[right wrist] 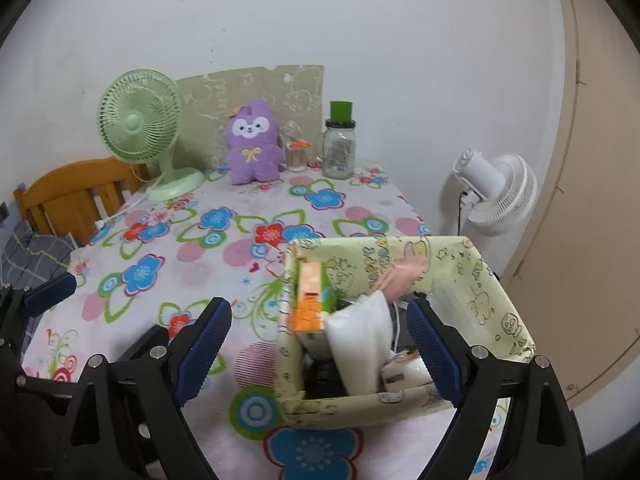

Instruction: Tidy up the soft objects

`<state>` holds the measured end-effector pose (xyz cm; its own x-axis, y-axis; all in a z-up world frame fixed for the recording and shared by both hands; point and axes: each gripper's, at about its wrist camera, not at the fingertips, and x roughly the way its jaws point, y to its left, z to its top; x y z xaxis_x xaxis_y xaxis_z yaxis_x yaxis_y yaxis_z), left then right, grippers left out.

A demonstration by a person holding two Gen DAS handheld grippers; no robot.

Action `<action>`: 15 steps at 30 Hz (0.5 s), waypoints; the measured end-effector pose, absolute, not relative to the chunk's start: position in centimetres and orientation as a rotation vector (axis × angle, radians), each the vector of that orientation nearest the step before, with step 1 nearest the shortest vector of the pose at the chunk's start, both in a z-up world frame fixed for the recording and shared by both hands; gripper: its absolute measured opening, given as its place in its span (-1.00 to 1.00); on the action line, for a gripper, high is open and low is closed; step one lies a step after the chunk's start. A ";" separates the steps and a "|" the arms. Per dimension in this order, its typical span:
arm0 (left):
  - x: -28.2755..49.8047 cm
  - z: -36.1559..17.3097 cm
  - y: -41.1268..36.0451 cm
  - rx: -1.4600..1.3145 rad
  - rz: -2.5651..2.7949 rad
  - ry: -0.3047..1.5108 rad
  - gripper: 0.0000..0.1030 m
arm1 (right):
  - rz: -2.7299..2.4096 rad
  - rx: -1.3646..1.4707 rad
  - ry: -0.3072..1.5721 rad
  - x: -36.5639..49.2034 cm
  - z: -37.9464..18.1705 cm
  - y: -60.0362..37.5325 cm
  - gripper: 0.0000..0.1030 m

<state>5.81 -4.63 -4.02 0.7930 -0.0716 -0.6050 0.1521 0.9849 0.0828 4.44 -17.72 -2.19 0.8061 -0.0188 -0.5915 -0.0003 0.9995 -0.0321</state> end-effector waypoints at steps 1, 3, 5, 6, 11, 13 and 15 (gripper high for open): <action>5.7 -3.9 -4.3 0.127 -0.116 0.639 0.99 | -0.008 -0.034 0.627 4.3 -2.0 -17.6 0.77; 5.5 -3.7 -3.7 0.123 -0.107 0.627 0.99 | -0.005 -0.041 0.613 4.2 -1.7 -17.3 0.77; 5.3 -3.4 -3.1 0.120 -0.093 0.614 0.99 | -0.003 -0.043 0.598 4.0 -1.3 -17.1 0.78; 5.2 -3.2 -2.8 0.117 -0.088 0.609 0.99 | -0.001 -0.041 0.591 3.8 -1.1 -17.0 0.78; 4.0 -2.1 -1.5 0.105 -0.057 0.570 0.99 | -0.006 -0.034 0.572 3.2 -0.4 -17.1 0.79; 3.4 -1.5 -1.2 0.100 -0.048 0.551 0.99 | -0.010 -0.027 0.560 2.9 -0.1 -17.3 0.81; 2.6 -0.9 -0.8 0.084 -0.048 0.530 1.00 | -0.008 -0.021 0.552 2.6 0.1 -17.4 0.83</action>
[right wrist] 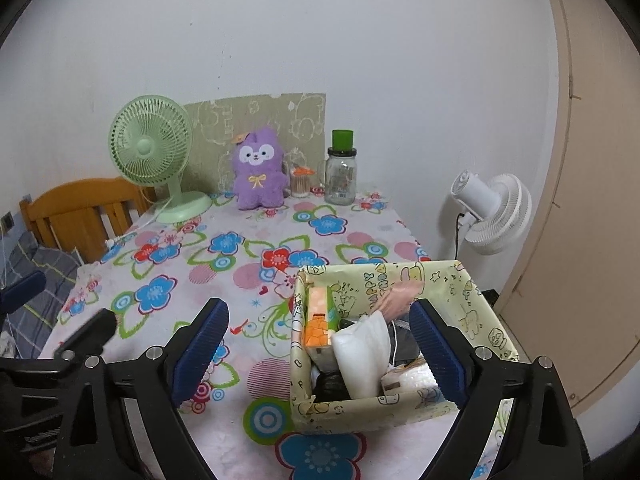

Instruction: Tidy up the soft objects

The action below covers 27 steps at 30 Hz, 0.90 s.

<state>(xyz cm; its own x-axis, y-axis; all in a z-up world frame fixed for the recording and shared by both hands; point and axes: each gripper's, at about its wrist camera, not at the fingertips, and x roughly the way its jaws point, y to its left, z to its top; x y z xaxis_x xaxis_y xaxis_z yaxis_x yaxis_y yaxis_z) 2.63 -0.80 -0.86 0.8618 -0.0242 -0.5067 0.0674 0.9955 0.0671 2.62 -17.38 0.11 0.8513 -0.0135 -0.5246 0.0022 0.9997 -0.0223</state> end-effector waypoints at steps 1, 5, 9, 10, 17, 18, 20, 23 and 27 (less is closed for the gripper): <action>2.2 -0.6 -0.6 0.074 -0.053 0.521 1.00 | -0.007 -0.018 0.545 2.4 0.3 -17.4 0.83; 1.2 0.2 -0.1 0.039 -0.059 0.499 0.99 | 0.000 -0.013 0.520 1.6 0.8 -17.5 0.85; 0.8 0.6 0.2 0.002 -0.071 0.501 1.00 | 0.006 -0.004 0.495 0.6 1.1 -17.5 0.89; 0.6 0.6 0.2 -0.004 -0.073 0.496 0.99 | 0.007 -0.004 0.489 0.3 1.1 -17.5 0.90; -0.4 0.9 -0.2 -0.018 -0.076 0.475 0.99 | 0.006 -0.010 0.444 -1.0 1.8 -17.7 0.92; -0.5 0.9 -0.3 -0.019 -0.076 0.473 0.99 | 0.006 -0.010 0.439 -1.1 1.9 -17.7 0.94; -0.8 1.1 -0.4 -0.017 -0.076 0.463 0.99 | 0.001 -0.010 0.428 -1.4 2.0 -17.7 0.94; -1.0 1.3 -0.6 -0.023 -0.076 0.455 0.99 | -0.003 -0.004 0.411 -1.8 2.3 -18.0 0.94; -1.2 1.5 -0.7 -0.021 -0.077 0.451 0.99 | -0.006 0.004 0.405 -2.1 2.4 -18.3 0.95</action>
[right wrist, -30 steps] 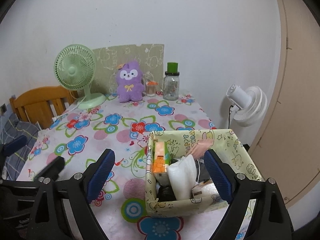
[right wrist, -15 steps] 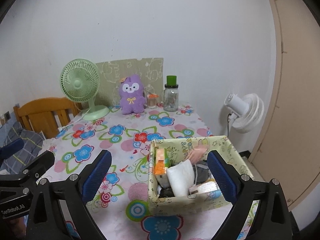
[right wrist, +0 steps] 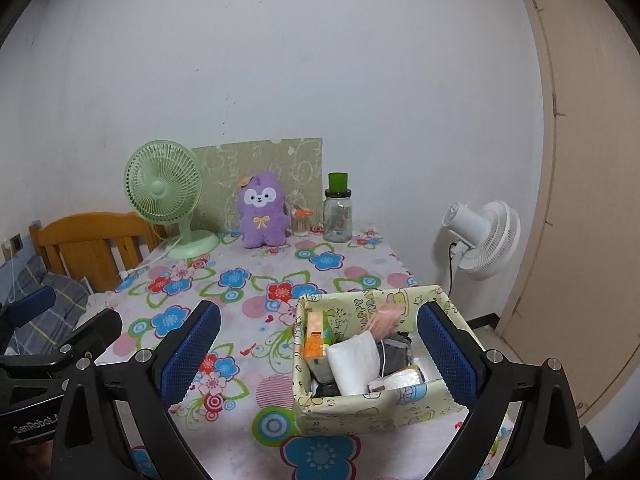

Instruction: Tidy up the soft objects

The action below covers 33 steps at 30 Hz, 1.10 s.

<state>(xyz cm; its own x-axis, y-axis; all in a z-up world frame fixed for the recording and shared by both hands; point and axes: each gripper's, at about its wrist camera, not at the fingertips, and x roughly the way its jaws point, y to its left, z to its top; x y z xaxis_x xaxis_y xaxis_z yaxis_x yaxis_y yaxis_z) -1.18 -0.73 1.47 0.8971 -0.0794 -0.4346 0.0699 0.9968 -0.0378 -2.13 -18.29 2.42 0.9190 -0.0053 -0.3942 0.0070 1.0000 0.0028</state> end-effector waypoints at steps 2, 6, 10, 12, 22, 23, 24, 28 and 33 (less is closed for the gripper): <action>-1.3 1.6 -0.8 -0.019 -0.079 0.448 0.99 | -0.006 0.007 0.404 -2.2 2.5 -18.4 0.95; -1.6 1.8 -1.1 -0.016 -0.086 0.436 0.99 | -0.009 0.006 0.400 -2.4 2.6 -18.4 0.95; -1.8 1.9 -1.2 -0.015 -0.076 0.442 0.99 | -0.006 0.008 0.399 -2.5 2.7 -18.4 0.95; -1.9 2.0 -1.2 -0.016 -0.074 0.444 0.99 | -0.004 0.013 0.399 -2.5 2.7 -18.5 0.95; -1.9 2.1 -1.2 -0.015 -0.075 0.443 0.99 | -0.005 0.016 0.397 -2.5 2.7 -18.4 0.95; -1.9 2.1 -1.1 -0.016 -0.076 0.443 0.99 | -0.005 0.016 0.396 -2.6 2.8 -18.4 0.95; -1.9 2.1 -1.1 -0.017 -0.076 0.444 0.99 | -0.006 0.017 0.397 -2.6 2.8 -18.4 0.95; -1.9 2.2 -1.0 -0.021 -0.073 0.440 0.99 | -0.002 0.016 0.394 -2.7 2.8 -18.3 0.95; -1.8 2.3 -1.0 -0.024 -0.071 0.443 1.00 | -0.003 0.012 0.395 -2.6 3.0 -18.3 0.95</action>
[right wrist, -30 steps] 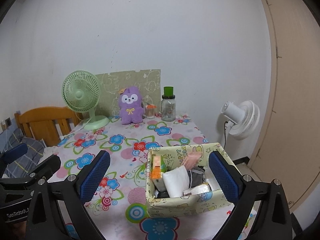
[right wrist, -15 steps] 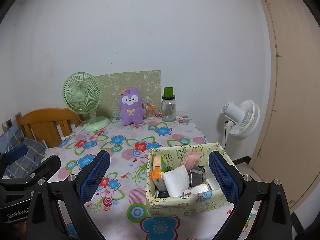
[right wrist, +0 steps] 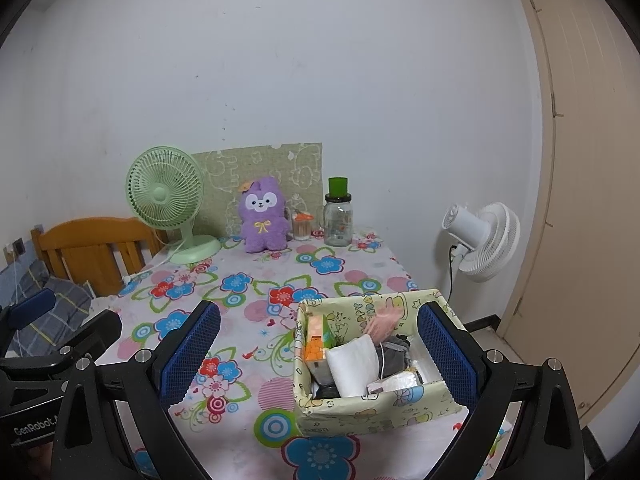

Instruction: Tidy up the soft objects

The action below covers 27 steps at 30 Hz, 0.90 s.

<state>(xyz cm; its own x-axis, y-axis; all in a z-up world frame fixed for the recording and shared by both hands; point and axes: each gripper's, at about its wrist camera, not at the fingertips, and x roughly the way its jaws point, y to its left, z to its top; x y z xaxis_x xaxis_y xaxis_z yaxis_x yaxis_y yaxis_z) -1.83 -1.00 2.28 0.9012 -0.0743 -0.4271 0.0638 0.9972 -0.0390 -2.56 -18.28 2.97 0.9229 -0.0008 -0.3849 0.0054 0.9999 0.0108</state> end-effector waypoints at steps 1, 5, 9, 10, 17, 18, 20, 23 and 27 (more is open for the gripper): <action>-1.8 2.3 -1.0 -0.023 -0.071 0.442 0.99 | -0.004 0.013 0.396 -2.6 3.0 -18.3 0.95; -1.8 2.2 -1.0 -0.023 -0.073 0.445 0.99 | -0.006 0.016 0.400 -2.4 3.0 -18.4 0.95; -1.7 2.2 -1.1 -0.027 -0.074 0.447 0.99 | -0.006 0.016 0.400 -2.4 3.0 -18.4 0.95; -1.7 2.2 -1.2 -0.027 -0.074 0.447 0.99 | -0.007 0.014 0.401 -2.4 3.0 -18.5 0.95; -1.5 2.0 -1.4 -0.026 -0.076 0.454 0.99 | -0.015 0.021 0.411 -2.4 2.8 -18.7 0.95; -1.5 1.9 -1.4 -0.025 -0.075 0.455 0.99 | -0.016 0.021 0.412 -2.4 2.7 -18.8 0.95; -1.5 1.9 -1.4 -0.026 -0.076 0.454 0.99 | -0.017 0.024 0.416 -2.3 2.7 -18.8 0.95; -1.5 2.0 -1.4 -0.028 -0.076 0.454 0.99 | -0.019 0.022 0.419 -2.3 2.6 -18.8 0.95; -1.4 1.8 -1.5 -0.023 -0.073 0.455 0.99 | -0.022 0.017 0.420 -2.3 2.5 -18.7 0.95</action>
<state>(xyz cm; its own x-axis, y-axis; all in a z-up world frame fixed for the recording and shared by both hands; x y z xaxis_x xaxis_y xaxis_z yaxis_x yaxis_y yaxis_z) -1.44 -1.55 1.84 0.8958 -0.0751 -0.4381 0.0649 0.9972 -0.0382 -2.27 -18.75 2.47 0.9126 -0.0181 -0.4083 0.0251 0.9996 0.0119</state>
